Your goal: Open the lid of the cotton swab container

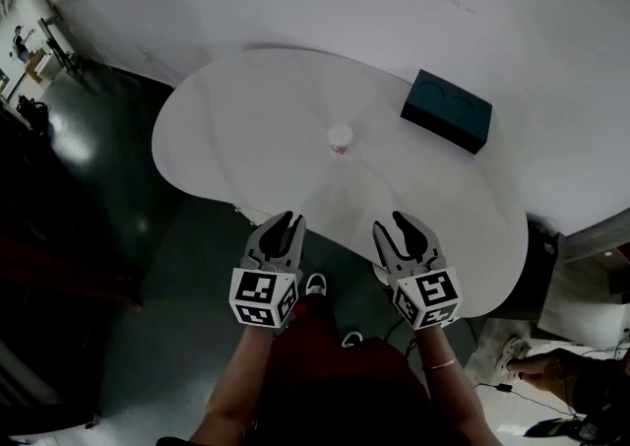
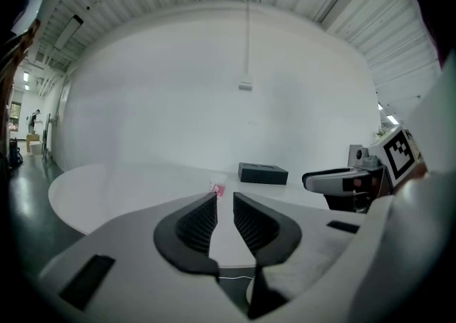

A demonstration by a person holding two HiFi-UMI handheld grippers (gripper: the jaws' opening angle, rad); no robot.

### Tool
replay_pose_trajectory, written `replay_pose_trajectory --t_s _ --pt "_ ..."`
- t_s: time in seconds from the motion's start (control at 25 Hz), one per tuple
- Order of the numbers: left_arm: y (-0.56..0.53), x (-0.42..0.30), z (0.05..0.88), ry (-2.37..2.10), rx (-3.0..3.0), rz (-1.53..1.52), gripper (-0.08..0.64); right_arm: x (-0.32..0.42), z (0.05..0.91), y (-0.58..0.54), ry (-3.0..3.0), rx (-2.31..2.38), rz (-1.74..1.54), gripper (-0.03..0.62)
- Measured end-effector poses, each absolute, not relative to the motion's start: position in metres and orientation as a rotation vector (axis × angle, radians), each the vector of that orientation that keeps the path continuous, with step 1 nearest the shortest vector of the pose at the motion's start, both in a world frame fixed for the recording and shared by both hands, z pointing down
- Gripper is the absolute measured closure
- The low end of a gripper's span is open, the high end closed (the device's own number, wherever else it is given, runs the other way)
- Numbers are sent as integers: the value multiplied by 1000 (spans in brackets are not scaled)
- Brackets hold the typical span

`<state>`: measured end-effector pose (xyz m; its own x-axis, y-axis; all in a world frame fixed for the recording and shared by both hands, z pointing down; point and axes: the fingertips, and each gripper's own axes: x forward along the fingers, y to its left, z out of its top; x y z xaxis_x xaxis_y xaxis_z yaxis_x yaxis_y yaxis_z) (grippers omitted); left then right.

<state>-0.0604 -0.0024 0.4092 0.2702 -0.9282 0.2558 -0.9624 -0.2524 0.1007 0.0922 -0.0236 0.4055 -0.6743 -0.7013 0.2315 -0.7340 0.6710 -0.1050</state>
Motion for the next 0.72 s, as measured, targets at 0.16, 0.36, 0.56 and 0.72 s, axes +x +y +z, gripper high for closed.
replay_pose_trajectory --t_s 0.16,0.36,0.56,0.72 --pt "-25 -67 418 -1706 2318 230 497 83 415 -44 -2682 1185 304 433" --pt "-54 -69 424 -1641 2354 255 470 72 423 -67 -2646 1195 318 413" --pt "-78 -69 430 -1555 2396 281 424 64 429 -84 -2595 1213 321 394" --pt "-97 -70 438 -1492 2422 312 388 57 435 -97 -2564 1222 316 378"
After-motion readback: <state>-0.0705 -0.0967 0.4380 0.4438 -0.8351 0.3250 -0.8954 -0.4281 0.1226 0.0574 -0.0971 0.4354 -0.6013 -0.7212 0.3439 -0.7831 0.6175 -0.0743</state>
